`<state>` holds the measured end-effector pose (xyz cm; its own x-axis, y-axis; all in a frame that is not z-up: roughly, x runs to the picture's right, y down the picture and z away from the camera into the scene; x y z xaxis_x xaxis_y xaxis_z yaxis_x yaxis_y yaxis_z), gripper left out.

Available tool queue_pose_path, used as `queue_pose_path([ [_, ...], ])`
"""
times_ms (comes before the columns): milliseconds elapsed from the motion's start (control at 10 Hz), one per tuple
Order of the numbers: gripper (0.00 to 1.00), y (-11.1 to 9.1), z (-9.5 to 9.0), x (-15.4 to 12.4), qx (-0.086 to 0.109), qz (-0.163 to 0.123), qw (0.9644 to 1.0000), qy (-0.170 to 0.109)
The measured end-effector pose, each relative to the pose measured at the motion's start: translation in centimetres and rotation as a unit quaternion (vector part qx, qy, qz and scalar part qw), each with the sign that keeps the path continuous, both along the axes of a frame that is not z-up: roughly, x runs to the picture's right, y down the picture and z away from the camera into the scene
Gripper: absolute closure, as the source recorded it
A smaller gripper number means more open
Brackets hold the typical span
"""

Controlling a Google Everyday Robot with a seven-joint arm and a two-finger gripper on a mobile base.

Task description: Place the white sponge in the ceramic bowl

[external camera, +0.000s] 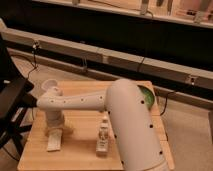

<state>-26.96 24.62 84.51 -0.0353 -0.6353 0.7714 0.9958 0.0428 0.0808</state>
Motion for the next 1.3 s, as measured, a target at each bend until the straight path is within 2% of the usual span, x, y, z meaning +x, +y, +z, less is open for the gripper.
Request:
queue_pose_path([
  [500, 0.21, -0.3, -0.2, 0.2, 0.000, -0.002, 1.0000, 0.002],
  [600, 0.26, -0.4, -0.3, 0.3, 0.000, -0.001, 1.0000, 0.002],
  [800, 0.47, -0.7, -0.5, 0.4, 0.000, 0.000, 1.0000, 0.002],
  [1000, 0.64, -0.9, -0.7, 0.3, 0.000, 0.001, 1.0000, 0.001],
  [1100, 0.78, -1.1, -0.9, 0.2, 0.001, -0.001, 1.0000, 0.000],
  [1300, 0.95, -0.8, -1.2, 0.3, 0.002, -0.006, 1.0000, 0.003],
])
